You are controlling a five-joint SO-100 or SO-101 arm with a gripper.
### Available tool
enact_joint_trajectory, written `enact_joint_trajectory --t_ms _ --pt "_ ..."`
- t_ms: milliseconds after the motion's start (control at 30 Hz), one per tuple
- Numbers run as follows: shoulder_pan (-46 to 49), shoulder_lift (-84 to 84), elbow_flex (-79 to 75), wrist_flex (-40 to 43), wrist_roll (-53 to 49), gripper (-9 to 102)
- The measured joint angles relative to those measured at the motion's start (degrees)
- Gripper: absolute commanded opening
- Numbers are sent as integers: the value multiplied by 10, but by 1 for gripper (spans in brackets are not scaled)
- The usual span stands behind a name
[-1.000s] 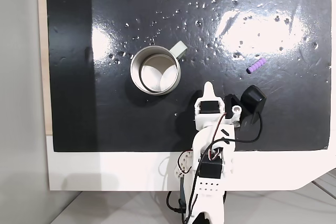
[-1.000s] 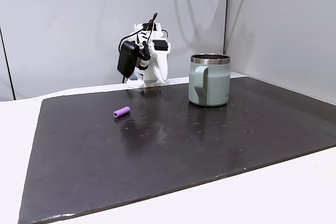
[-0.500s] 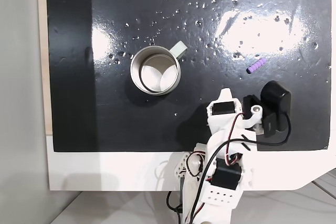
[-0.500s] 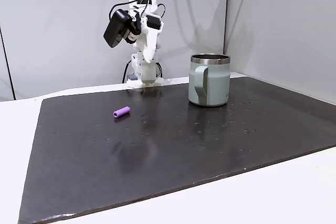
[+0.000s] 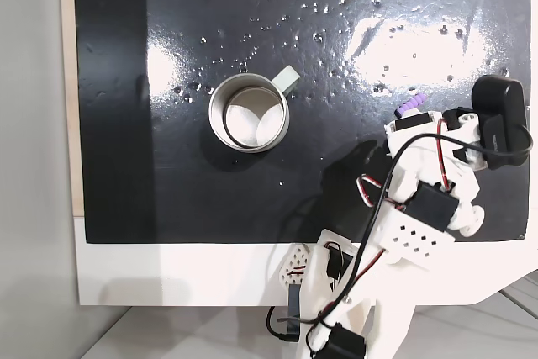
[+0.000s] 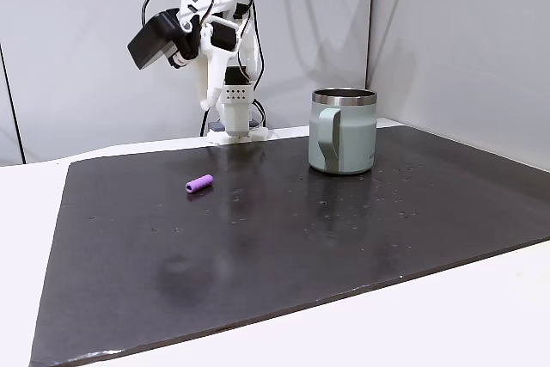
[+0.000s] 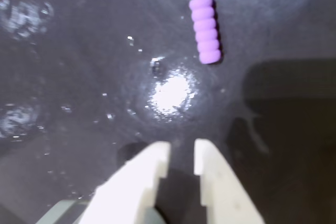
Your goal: Grasp a pengrip and put it in the cup.
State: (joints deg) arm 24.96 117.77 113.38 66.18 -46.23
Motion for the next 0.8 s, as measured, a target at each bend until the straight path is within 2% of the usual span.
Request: enact_joint_trajectory --t_ms 100,233,800 --pt "13 -74 -39 -4 -27 21" --pt "21 -159 -90 -4 -49 23" --pt "25 -344 -120 -71 -86 24"
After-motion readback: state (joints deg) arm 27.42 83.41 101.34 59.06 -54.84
